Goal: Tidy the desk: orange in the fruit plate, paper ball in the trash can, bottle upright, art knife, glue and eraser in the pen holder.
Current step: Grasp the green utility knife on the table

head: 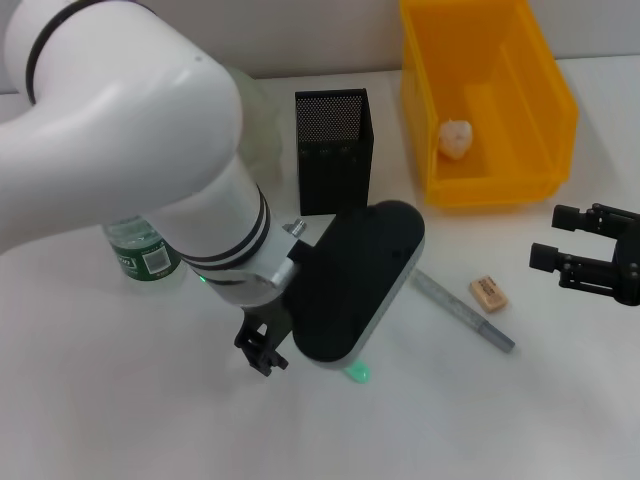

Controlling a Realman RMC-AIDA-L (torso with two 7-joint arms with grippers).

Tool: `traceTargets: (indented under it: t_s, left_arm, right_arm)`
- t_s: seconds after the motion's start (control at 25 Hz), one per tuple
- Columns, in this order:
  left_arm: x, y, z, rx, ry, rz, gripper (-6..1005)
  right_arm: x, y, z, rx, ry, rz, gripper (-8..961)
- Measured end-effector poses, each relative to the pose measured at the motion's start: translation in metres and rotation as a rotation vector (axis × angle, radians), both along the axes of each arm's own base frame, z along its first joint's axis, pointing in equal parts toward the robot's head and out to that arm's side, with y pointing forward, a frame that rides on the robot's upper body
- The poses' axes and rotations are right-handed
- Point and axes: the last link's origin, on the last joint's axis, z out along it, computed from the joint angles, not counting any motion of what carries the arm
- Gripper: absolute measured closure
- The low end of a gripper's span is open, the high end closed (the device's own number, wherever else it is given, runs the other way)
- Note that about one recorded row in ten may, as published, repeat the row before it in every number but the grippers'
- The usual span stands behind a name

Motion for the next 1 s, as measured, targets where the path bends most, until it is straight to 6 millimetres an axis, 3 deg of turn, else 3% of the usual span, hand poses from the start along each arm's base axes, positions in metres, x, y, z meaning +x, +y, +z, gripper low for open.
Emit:
traceTargets:
  t_s: [1.0]
  left_arm:
    - [-0.0001, 0.0061, -0.0056, -0.020, 0.040, 0.037, 246]
  right_arm:
    - [-0.0077, 0.0070, -0.0055, -0.019, 0.010, 0.036, 214]
